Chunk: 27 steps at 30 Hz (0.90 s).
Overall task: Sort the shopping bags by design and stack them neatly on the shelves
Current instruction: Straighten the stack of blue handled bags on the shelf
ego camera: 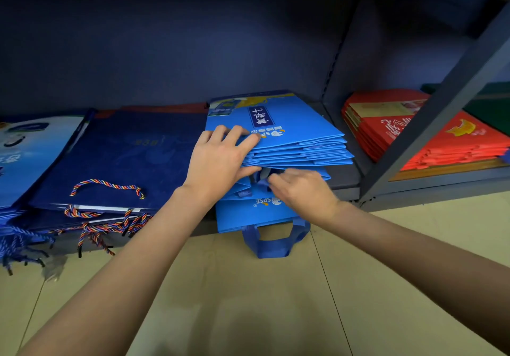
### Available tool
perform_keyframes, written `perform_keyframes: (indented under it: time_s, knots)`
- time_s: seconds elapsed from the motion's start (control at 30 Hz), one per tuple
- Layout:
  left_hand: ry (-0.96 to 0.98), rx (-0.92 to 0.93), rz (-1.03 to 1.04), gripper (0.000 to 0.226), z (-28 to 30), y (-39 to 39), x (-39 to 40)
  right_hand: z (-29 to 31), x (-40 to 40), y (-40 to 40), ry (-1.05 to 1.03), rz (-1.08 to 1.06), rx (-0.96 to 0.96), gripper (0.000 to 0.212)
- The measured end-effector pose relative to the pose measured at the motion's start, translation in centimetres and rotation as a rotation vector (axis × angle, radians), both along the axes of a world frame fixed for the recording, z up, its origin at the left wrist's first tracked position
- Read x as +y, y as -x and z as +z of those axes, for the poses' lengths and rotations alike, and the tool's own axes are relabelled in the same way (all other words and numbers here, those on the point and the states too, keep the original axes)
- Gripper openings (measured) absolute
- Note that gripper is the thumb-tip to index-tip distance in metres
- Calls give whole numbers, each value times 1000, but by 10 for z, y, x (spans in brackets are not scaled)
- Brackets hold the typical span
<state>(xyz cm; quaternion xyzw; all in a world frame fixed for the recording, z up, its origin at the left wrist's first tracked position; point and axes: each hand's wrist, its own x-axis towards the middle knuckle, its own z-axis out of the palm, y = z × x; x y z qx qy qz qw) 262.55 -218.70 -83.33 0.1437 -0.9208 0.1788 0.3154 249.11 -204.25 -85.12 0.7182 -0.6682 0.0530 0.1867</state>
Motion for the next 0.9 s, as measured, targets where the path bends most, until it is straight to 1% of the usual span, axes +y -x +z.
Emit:
perform_keyframes:
  time_s: [0.03, 0.1, 0.13, 0.2, 0.23, 0.27, 0.33, 0.37, 0.43, 0.47, 0.5, 0.53, 0.6, 0.63, 0.7, 0.73, 0.8, 0.9]
  knots:
    - [-1, 5, -1, 59, 0, 0, 0, -7, -4, -4, -51, -46, -16, 31]
    - [-7, 9, -8, 57, 1, 0, 0, -16, -11, -7, -181, -199, -73, 54]
    - [-3, 10, -8, 56, 0, 0, -1, -18, -10, -7, -217, -240, -77, 62]
    - [6, 10, -4, 58, -1, 1, -1, -20, -4, -8, -323, -228, -76, 73]
    - [5, 9, -4, 58, -2, 1, -1, -19, 3, -9, -390, -216, -95, 72]
    - [3, 7, -6, 58, -3, 1, -1, -18, 10, -8, -424, -202, -98, 71]
    - [-2, 1, -2, 56, -3, 0, 0, -6, 23, -4, -321, -88, -55, 67]
    - [-3, -4, 3, 55, -2, 0, 0, -4, 28, 0, -213, -37, -41, 56]
    - [-2, -9, 6, 53, 0, 0, 0, -1, 37, 11, 35, 58, -42, 19]
    - [-2, -9, 4, 53, 1, -1, 0, 3, 40, 17, 98, 73, -58, 13]
    - [-1, -9, 1, 53, 1, -1, 0, 9, 42, 22, 156, 52, -92, 12]
    - [2, -8, -1, 53, 1, 0, 0, 16, 43, 29, 221, 5, -128, 17]
    - [6, -5, -4, 55, 1, -1, -1, 26, 42, 42, 302, -110, -141, 50]
    - [2, -6, -4, 56, 0, -1, -1, 30, 40, 46, 289, -142, -98, 67]
    - [-2, -11, 3, 58, -1, -1, 0, 30, 32, 50, 179, -198, 54, 99]
    - [-3, -15, 4, 58, -2, -1, 0, 28, 27, 50, 122, -223, 108, 110]
    - [-11, -24, 3, 58, -1, -1, 1, 24, 19, 49, 72, -273, 153, 119]
    - [-29, -33, 10, 56, 4, -1, 0, 22, 13, 49, 121, -292, 180, 113]
